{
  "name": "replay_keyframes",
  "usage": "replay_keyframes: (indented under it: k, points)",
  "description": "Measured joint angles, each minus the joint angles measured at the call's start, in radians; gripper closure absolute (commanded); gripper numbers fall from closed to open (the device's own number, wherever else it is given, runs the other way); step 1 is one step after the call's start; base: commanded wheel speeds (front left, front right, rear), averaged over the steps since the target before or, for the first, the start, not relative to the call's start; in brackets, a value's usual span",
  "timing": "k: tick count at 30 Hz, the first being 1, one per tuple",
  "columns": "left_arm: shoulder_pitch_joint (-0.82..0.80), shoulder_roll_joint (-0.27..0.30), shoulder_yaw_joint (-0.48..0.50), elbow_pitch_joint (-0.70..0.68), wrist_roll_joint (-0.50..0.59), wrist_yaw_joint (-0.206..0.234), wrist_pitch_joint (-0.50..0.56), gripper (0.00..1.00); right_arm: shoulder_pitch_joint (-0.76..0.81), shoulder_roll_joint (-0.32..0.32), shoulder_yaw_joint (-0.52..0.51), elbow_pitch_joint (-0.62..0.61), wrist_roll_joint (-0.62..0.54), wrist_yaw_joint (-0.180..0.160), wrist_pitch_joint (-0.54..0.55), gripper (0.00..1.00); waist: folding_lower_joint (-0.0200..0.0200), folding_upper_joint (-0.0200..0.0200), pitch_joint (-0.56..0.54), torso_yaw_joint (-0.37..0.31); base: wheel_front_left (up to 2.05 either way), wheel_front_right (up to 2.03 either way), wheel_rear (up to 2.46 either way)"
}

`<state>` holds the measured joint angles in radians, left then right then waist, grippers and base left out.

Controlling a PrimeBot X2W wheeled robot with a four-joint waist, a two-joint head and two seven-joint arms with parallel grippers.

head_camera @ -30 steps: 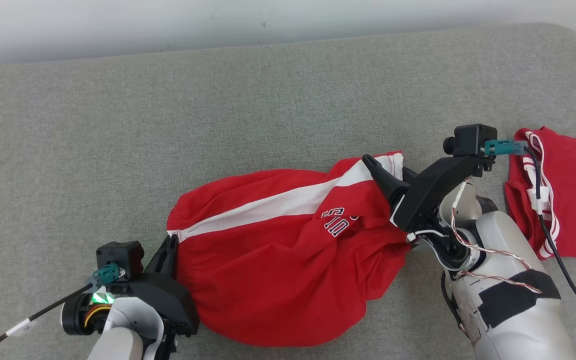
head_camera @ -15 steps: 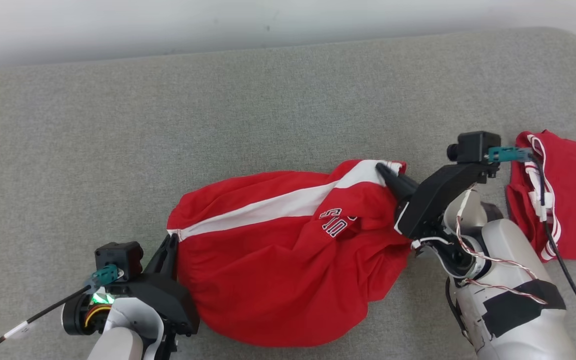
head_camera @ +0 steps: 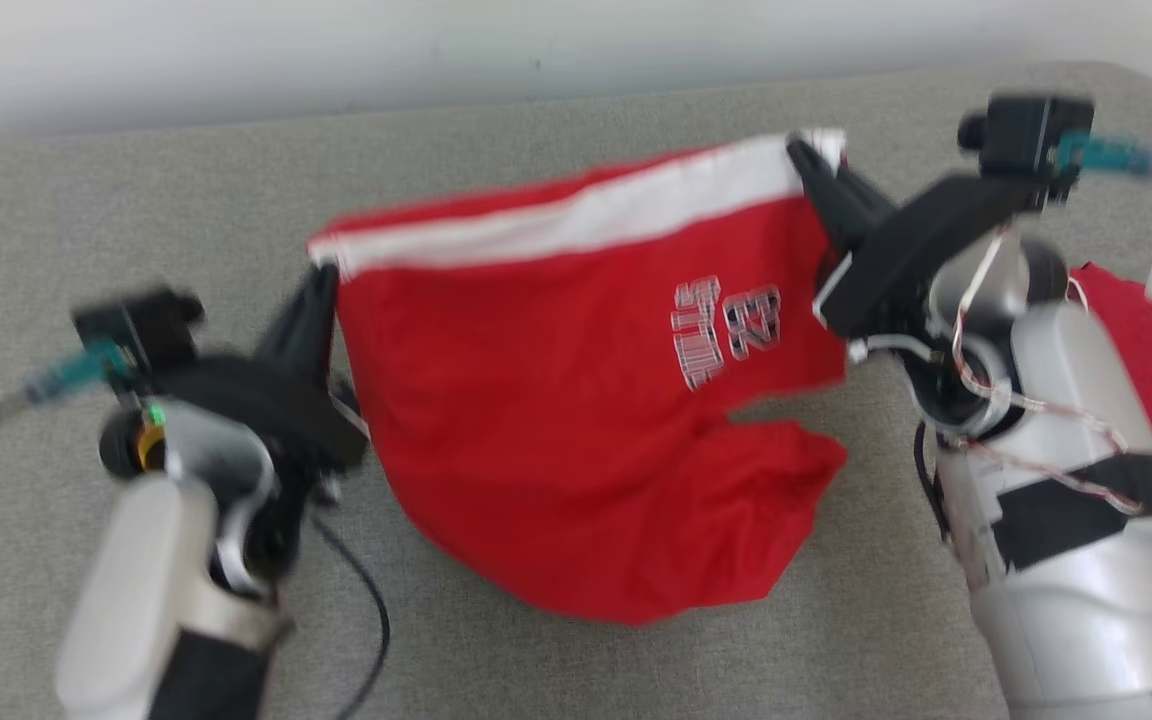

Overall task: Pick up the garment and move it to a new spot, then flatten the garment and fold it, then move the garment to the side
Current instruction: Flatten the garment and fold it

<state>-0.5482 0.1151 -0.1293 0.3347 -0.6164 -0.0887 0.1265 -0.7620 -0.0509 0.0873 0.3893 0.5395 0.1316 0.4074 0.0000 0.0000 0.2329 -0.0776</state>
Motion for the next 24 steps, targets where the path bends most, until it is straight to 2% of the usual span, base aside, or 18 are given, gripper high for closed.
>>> replay_keyframes:
  k: [3, 7, 12, 17, 24]
  points:
    - [-0.095, 0.004, 0.022, -0.019, -0.062, -0.009, 0.052, 1.00, -0.073, 0.001, 0.015, -0.024, -0.005, 0.000, 0.025, 1.00, 0.0000, 0.0000, 0.017, -0.004, 0.00, 0.00, 0.00]
    - [-0.233, 0.023, 0.044, -0.035, -0.110, -0.016, 0.109, 1.00, -0.197, -0.012, 0.019, -0.034, -0.090, 0.000, 0.022, 1.00, 0.0000, 0.0000, 0.052, -0.010, 0.00, 0.00, 0.00]
    - [-0.424, 0.031, 0.078, -0.050, -0.143, -0.016, 0.115, 1.00, -0.378, -0.028, 0.036, -0.018, -0.168, 0.000, -0.028, 1.00, 0.0001, 0.0000, 0.119, -0.017, 0.00, 0.00, 0.00]
    - [-0.595, 0.041, 0.104, -0.047, -0.141, -0.008, 0.072, 1.00, -0.568, -0.048, 0.053, 0.020, -0.234, 0.000, -0.160, 1.00, 0.0002, 0.0002, 0.204, -0.022, 0.00, 0.00, 0.00]
    - [-0.819, 0.038, 0.134, -0.009, -0.137, -0.018, -0.064, 1.00, -0.820, -0.094, 0.055, 0.098, -0.335, 0.000, -0.422, 1.00, 0.0003, 0.0002, 0.323, -0.025, 0.00, 0.00, 0.00]
